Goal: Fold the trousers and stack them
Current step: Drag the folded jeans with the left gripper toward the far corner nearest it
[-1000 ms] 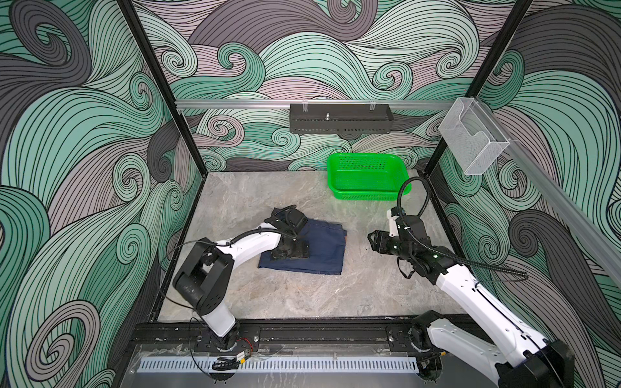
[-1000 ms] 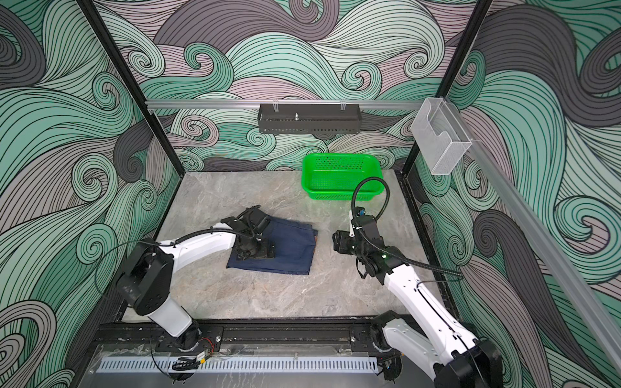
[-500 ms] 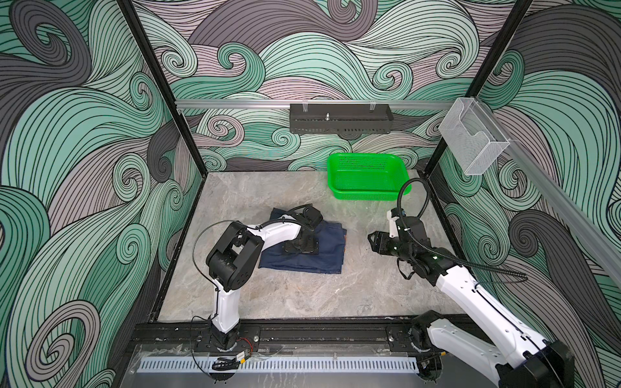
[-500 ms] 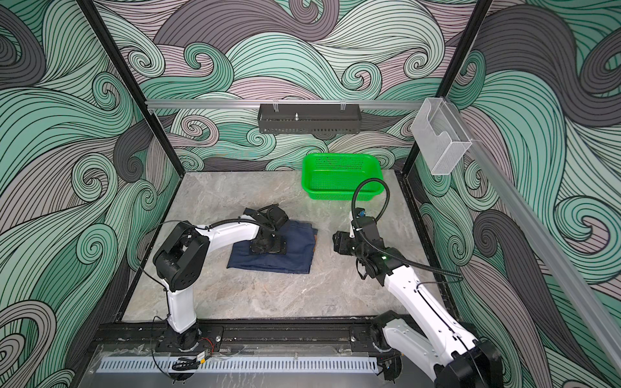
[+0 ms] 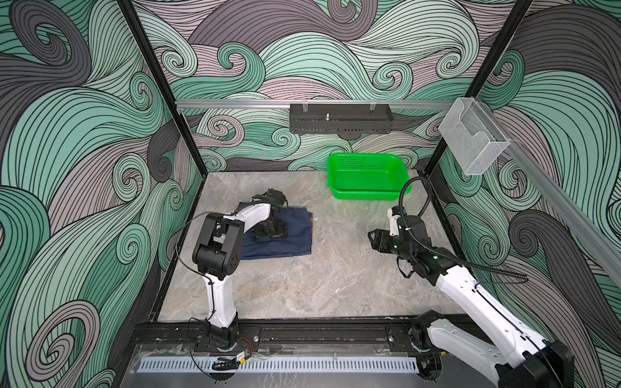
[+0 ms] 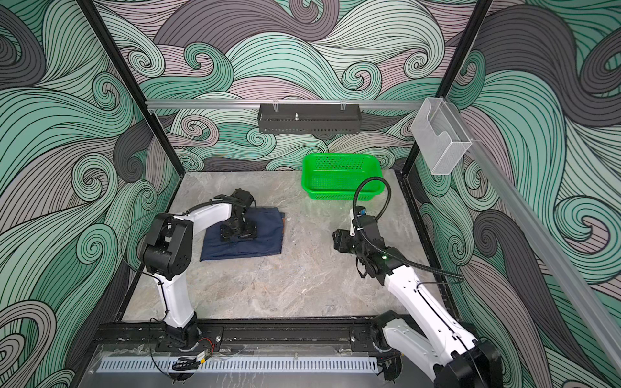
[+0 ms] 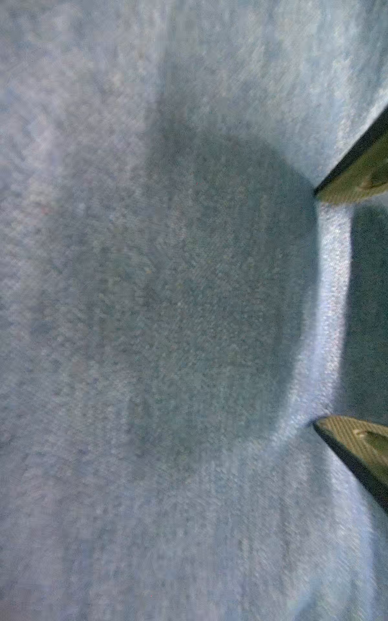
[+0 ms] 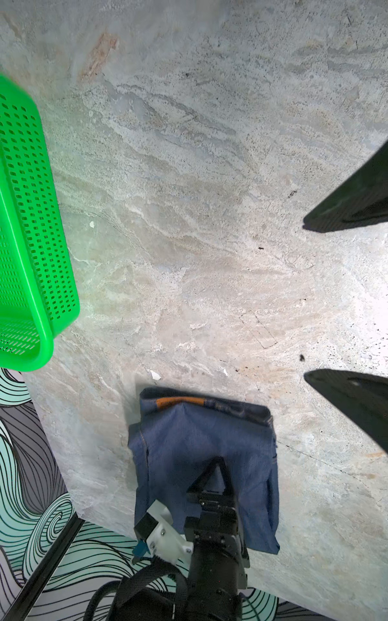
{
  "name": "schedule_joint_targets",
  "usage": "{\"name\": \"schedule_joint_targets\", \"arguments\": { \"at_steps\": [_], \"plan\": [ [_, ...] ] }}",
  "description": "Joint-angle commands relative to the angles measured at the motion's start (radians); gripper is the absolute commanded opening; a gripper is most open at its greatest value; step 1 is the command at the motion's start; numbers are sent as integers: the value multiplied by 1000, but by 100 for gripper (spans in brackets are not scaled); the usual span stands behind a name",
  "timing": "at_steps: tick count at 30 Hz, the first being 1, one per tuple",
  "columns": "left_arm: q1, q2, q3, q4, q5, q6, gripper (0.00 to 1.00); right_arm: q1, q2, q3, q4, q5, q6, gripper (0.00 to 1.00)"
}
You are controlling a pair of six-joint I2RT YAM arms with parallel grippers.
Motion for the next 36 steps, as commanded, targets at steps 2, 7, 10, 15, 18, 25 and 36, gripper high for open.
{"name": "schedule_joint_targets", "arguments": {
  "at_steps": [2,7,10,15,18,25,36],
  "plan": [
    [107,101,129,-136,-14,102,98,-19,-1,36,13,-3,-5,66],
    [191,238,305,-210,-6,157,98,-44,5,58,20,-25,-14,66],
    [229,331,425,-252,-15,191,98,-60,16,71,29,-41,-18,65],
    [286,466,634,-338,-38,248,97,-78,45,97,39,-64,-23,65],
    [300,538,759,-377,-84,316,97,-83,66,104,74,-75,-21,65],
    [326,652,972,-391,-146,485,97,-88,125,104,125,-101,-7,65],
    [351,588,1086,-338,-136,578,99,-88,213,108,178,-134,23,64]
  ]
}}
